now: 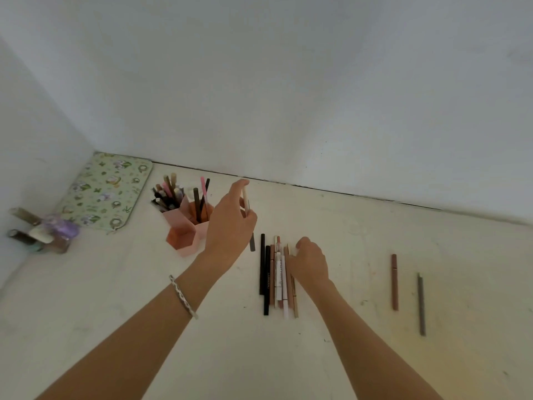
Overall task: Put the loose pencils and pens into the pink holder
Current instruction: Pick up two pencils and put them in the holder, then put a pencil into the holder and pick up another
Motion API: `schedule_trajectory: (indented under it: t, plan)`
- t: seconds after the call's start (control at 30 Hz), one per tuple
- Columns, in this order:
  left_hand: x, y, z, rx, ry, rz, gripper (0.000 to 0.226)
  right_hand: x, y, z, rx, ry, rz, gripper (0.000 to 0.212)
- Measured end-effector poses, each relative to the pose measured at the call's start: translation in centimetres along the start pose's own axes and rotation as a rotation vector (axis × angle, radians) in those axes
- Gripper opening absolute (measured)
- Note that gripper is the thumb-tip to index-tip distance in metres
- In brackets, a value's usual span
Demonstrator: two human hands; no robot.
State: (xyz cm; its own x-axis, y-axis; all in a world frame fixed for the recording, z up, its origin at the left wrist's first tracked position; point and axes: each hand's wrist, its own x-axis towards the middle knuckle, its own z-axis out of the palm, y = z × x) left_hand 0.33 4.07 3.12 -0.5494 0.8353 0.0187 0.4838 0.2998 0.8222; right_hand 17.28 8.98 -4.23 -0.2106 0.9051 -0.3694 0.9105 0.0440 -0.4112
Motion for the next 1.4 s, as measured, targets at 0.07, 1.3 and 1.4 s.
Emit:
schedule_trajectory:
  t: [0.07,1.3,1.4]
  plan:
    - [-0.2,0.1,-0.2,-0.013,0.001,0.01,0.056,0.1,-0.1,0.4,-0.03,-0.013,-0.018,0.017]
    - [-3.2,-4.1,-8.4,0.345,0.201,0.252,0.01,-1.7,-16.6,1.1,0.556,0.354,-0.715,0.025]
    - [-4.2,-5.5,-5.4,0.501,-0.067,0.057,0.011,-1.4,-14.8,0.8,0.551,0.394,-0.648,0.036]
